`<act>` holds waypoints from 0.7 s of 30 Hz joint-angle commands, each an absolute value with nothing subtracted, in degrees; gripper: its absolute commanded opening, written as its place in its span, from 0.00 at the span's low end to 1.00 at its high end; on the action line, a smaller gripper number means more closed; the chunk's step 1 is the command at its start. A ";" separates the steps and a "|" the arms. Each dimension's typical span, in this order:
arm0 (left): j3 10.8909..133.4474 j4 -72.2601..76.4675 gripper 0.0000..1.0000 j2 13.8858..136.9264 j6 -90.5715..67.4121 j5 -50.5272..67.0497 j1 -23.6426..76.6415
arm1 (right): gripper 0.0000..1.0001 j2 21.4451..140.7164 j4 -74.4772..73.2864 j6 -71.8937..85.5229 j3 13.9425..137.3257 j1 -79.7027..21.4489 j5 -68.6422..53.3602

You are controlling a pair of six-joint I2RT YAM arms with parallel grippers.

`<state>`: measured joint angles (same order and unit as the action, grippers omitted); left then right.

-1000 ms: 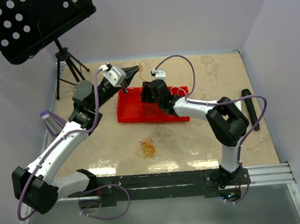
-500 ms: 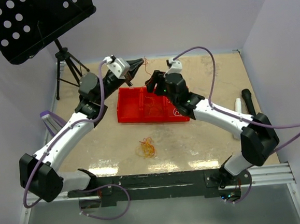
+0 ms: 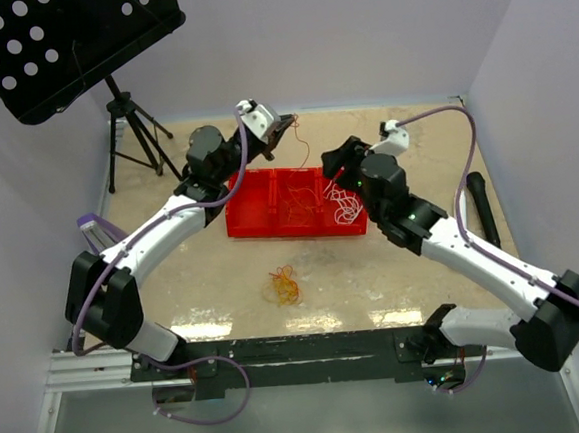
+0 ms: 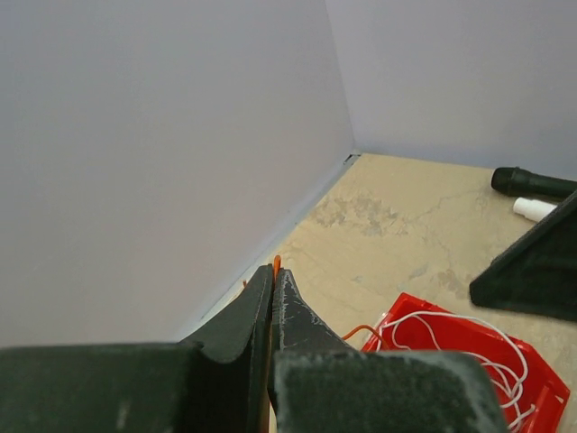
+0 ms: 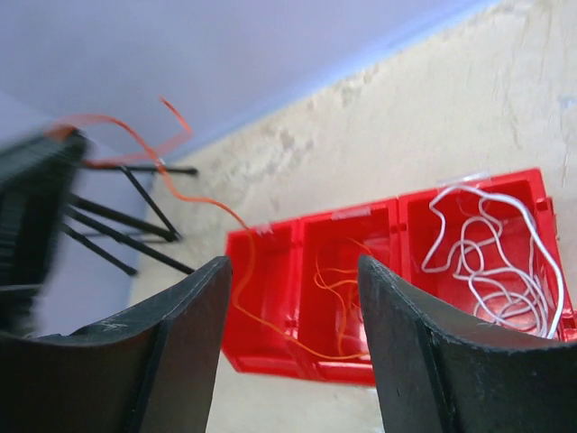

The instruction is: Untangle the cables

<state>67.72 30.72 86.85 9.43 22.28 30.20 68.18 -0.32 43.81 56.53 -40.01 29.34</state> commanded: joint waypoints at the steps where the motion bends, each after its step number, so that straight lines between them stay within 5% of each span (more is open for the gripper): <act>1: 68.91 34.45 0.00 89.20 13.97 22.77 30.94 | 0.62 62.85 -2.02 47.02 55.55 -39.46 34.71; 17: 62.05 39.37 0.00 95.89 33.65 11.25 31.03 | 0.61 59.41 -0.35 45.44 53.35 -38.15 34.02; 21: 58.99 36.92 0.00 94.84 36.56 17.64 31.55 | 0.61 60.29 -0.35 45.70 52.91 -37.97 33.05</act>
